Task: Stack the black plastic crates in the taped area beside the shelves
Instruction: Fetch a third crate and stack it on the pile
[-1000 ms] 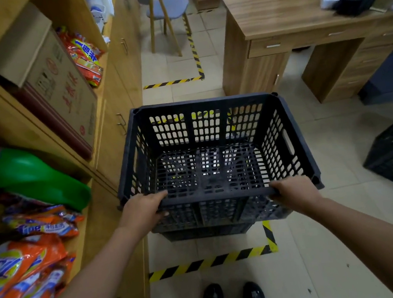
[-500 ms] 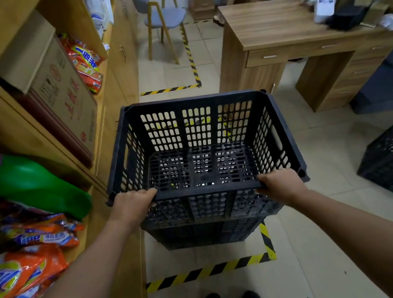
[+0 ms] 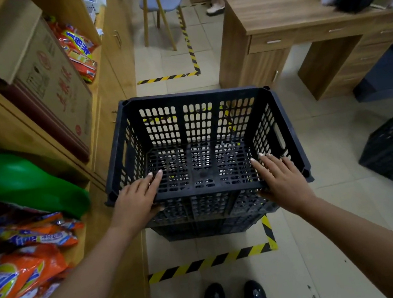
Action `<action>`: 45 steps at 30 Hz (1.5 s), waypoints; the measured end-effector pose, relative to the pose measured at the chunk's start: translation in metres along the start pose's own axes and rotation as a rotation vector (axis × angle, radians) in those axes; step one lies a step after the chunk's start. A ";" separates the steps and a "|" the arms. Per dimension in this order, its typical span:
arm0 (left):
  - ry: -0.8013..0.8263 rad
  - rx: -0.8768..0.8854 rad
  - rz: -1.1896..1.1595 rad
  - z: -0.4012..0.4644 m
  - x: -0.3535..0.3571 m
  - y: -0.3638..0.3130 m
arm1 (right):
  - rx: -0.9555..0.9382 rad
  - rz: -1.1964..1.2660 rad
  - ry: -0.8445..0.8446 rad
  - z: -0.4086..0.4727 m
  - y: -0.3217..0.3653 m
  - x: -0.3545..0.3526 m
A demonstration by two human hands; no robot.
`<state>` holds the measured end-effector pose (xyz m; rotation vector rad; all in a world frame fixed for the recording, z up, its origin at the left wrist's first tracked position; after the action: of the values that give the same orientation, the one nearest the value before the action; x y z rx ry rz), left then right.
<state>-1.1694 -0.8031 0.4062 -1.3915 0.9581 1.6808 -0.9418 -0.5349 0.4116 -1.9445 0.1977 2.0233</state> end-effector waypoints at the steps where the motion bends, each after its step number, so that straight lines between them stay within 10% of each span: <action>1: -0.016 -0.004 -0.009 0.000 0.000 -0.003 | 0.002 -0.022 -0.012 -0.003 0.001 0.000; 27: -0.011 -0.273 -0.071 -0.003 -0.002 0.029 | 0.264 0.124 -0.227 -0.012 -0.025 0.003; 45: 0.147 -0.476 -0.180 0.022 0.002 0.052 | 0.365 0.227 0.089 -0.002 -0.038 -0.001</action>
<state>-1.2255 -0.8068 0.4116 -1.8716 0.5014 1.7540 -0.9276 -0.4998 0.4169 -1.8435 0.7825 1.8684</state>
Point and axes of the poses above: each hand's wrist, its own z-axis towards the middle knuckle, its own x-axis out of the palm, y = z × x, the point moved 5 cm from there along z, towards the middle knuckle, and after that the axes turned 4 degrees about -y, right-handed, at the moved point
